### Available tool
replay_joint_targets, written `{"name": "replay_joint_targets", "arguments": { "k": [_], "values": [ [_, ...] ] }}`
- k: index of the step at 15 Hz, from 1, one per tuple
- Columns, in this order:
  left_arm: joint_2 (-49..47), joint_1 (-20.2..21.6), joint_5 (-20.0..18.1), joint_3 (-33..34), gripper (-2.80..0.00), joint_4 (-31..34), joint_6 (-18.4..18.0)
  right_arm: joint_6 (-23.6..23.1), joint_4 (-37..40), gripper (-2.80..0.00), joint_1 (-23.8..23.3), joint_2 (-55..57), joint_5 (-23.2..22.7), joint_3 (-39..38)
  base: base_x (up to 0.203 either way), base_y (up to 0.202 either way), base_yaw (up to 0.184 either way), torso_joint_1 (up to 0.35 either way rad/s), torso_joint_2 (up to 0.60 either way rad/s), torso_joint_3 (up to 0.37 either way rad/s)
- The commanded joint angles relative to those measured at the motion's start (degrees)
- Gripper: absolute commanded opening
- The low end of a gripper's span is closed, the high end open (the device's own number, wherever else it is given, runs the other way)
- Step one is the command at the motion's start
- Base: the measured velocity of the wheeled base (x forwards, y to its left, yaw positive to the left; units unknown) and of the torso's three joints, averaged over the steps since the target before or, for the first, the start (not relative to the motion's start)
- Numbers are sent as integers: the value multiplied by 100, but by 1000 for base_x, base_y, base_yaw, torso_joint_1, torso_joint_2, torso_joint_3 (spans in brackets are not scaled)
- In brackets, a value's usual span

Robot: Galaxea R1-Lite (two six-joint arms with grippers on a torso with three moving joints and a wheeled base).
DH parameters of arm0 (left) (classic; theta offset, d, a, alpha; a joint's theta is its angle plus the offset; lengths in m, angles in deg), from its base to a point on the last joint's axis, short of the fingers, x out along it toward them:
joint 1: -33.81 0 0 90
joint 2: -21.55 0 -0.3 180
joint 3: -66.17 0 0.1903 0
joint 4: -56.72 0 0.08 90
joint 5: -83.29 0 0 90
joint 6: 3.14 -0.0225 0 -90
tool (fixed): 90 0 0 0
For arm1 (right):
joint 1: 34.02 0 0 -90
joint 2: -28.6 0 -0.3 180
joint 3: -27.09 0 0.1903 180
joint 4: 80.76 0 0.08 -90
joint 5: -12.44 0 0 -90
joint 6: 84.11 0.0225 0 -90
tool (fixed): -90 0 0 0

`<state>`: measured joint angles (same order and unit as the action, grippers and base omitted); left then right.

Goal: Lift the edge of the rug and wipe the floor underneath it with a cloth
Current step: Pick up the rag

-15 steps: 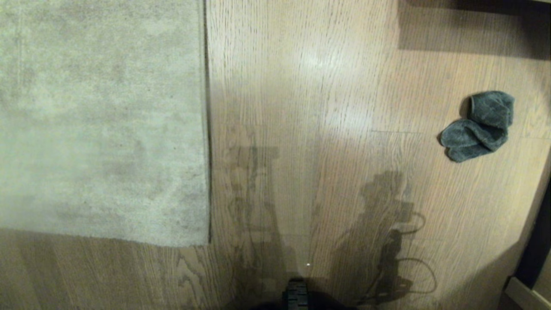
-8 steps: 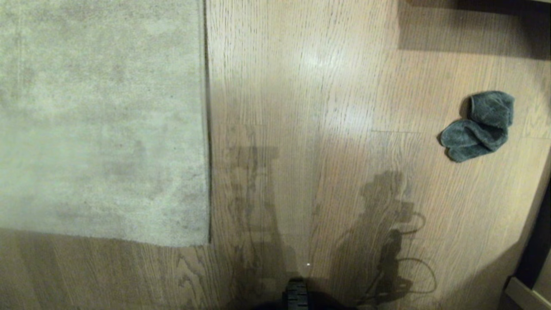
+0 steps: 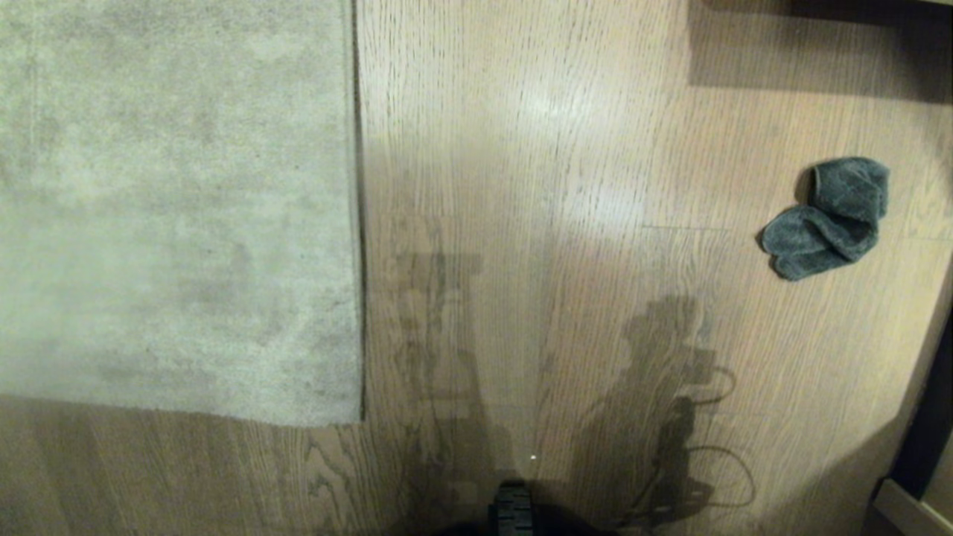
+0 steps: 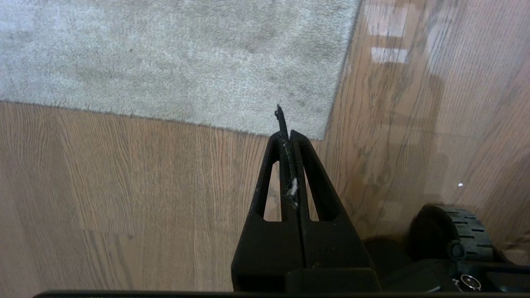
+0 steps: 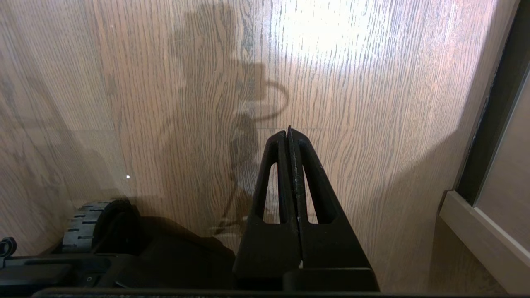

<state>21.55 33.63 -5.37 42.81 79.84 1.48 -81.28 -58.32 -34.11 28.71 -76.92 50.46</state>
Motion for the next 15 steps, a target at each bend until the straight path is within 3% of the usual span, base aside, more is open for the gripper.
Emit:
{"name": "replay_joint_targets", "arguments": {
  "k": [1, 8, 12, 15],
  "values": [
    [-9, 1, 7, 0, -280, -2, 4, -37, -4, -280, 1, -2, -2, 0, 0, 0, 0, 0, 0, 0],
    [-9, 1, -2, 0, -280, -2, 4, -437, 41, -280, 19, 259, -61, 43, 0, 0, 0, 0, 0, 0],
    [-9, 1, -2, 0, -280, -2, -5, -345, -304, -280, 128, 1763, -438, 718, 0, 0, 0, 0, 0, 0],
    [-9, 1, 7, 0, -280, -2, -5, -174, -1489, -280, 217, 3333, -506, 1056, 0, 0, 0, 0, 0, 0]
  ]
}}
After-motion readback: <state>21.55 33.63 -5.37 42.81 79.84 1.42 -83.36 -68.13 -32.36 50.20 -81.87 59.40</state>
